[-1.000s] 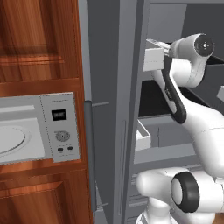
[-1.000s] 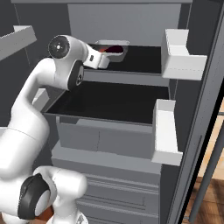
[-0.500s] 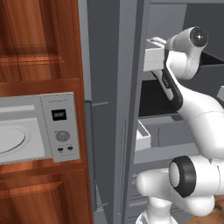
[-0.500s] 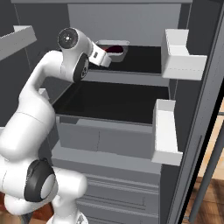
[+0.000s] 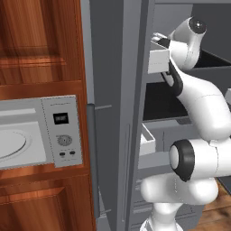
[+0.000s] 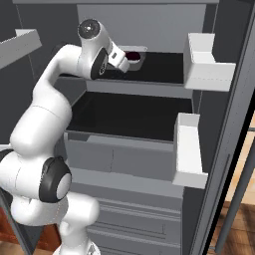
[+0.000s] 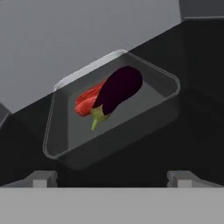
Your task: Place the tupperware containing the steak and eggplant meal in the microwave. Close the microwave door and press the start button to reheat the meal.
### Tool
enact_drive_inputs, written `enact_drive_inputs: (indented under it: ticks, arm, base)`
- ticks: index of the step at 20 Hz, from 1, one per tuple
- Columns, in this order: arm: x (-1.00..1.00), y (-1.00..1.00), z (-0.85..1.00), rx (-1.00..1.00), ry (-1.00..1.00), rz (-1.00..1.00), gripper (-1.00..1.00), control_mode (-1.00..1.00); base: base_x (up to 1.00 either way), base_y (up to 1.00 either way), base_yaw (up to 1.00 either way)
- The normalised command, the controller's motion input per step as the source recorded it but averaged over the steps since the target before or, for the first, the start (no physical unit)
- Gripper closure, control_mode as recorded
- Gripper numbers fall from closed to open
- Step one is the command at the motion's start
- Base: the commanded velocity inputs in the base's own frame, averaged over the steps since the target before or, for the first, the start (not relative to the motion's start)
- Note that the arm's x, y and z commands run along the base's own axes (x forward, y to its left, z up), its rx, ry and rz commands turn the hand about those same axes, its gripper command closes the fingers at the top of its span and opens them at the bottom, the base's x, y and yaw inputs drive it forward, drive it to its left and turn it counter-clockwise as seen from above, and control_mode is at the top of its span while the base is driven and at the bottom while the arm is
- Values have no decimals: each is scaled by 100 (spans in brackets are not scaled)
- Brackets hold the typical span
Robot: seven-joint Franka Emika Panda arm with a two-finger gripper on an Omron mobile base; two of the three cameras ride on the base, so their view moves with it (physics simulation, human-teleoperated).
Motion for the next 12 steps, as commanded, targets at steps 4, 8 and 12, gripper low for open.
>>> enact_drive_inputs:
  ticks: [4,8,12]
  arm:
    - [37,-3,-5,4,6,0,-100,-100]
    - [43,-2,-14,4,7,0,-100,-100]
    - [46,0,-17,2,8,0,-100,-100]
  base:
    - [0,0,0]
    - [0,0,0]
    - [0,0,0]
